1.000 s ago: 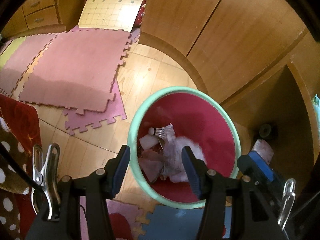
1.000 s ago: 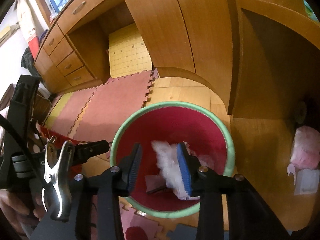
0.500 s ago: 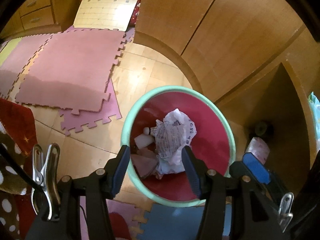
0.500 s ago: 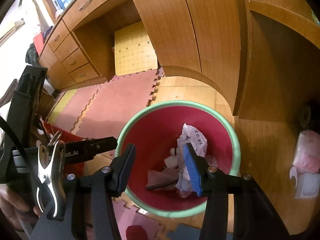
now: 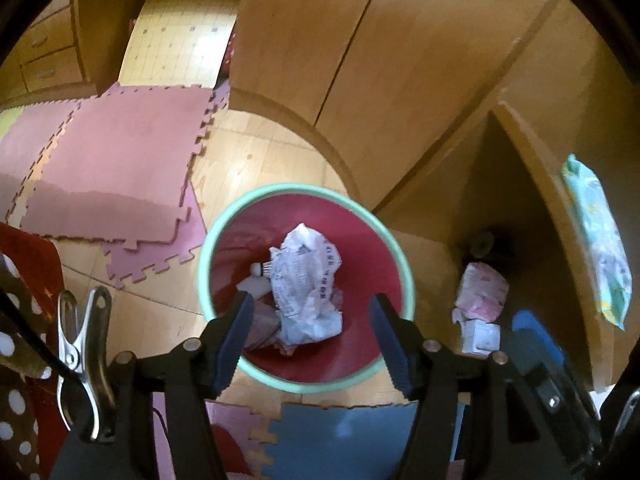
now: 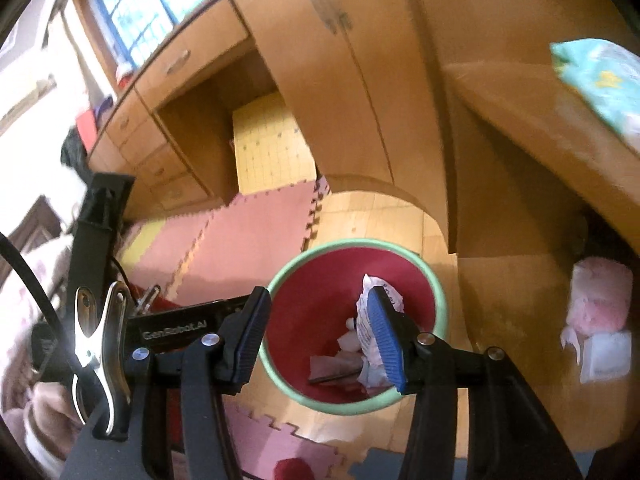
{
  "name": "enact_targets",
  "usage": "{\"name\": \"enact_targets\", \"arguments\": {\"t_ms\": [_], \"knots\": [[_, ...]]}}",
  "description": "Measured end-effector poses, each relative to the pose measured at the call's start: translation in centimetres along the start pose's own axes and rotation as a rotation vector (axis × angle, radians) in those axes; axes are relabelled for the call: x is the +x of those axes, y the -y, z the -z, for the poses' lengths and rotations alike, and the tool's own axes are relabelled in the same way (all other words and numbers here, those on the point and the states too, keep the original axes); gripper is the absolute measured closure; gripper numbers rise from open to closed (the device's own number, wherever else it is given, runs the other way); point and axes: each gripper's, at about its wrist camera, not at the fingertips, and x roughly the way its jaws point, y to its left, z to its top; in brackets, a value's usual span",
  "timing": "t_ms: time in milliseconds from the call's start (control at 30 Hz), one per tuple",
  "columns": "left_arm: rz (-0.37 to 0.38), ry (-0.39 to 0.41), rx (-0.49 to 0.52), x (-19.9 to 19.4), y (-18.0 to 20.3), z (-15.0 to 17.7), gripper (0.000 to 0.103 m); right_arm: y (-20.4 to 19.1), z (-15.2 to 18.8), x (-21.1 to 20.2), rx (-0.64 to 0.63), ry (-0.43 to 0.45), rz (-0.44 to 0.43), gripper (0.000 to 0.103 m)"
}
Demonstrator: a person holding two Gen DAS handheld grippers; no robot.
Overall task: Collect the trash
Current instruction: 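Move both grippers back to the desk toward the light-blue wipes packet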
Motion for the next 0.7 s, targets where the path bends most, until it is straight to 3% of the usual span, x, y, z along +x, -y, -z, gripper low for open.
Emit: {"name": "enact_targets", "arguments": {"t_ms": [267, 467, 700], "knots": [[0.082, 0.032, 0.062, -4.0, 4.3, 1.1, 0.039, 1.2, 0.2, -7.8, 0.054, 0.117, 0.007, 0.051], [0.114, 0.088, 0.121, -7.9, 8.0, 1.6, 0.036, 2.3, 0.3, -13.8, 0.075, 0.173, 0.06, 0.051], [0.168, 0.089, 0.187, -9.3, 13.1, 1.3, 0.035, 5.8, 0.1, -18.4, 0.15, 0.214, 0.123, 0.051]]}}
